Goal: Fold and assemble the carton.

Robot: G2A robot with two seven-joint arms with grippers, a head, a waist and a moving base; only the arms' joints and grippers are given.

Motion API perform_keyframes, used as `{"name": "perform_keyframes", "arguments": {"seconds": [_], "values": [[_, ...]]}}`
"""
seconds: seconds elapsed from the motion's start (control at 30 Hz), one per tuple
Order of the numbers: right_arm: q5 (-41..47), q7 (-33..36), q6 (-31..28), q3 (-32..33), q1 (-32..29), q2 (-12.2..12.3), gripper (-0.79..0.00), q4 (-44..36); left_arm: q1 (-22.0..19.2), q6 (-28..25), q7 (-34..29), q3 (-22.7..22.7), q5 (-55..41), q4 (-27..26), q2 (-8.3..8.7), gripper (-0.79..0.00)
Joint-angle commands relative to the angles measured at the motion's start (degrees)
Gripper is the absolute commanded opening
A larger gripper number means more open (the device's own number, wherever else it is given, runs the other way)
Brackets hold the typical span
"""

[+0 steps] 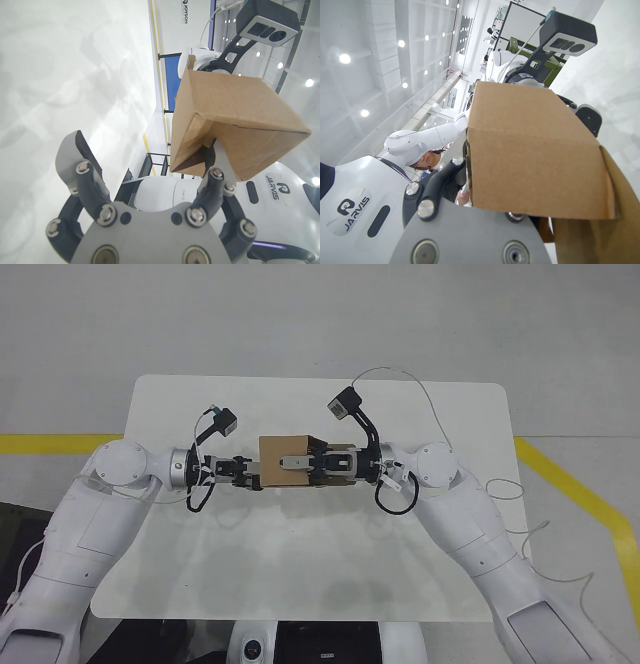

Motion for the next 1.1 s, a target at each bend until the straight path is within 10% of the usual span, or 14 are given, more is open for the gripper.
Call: {"name": "perform_keyframes", "arguments": {"seconds": [0.0,1.07], "values": [[0.0,-0.1,0.1,0.0,0.0,0.0,-0.785,0.0,-0.1,0.0,0.0,0.0,0.0,0.1,-0.04,0.000],[-6.8,-3.4,9.0,0.1,-0.1,0.2,-0.785,6.3,2.0,-4.5,1.9,-6.2,8.5,-1.7,1.47,0.000]]}}
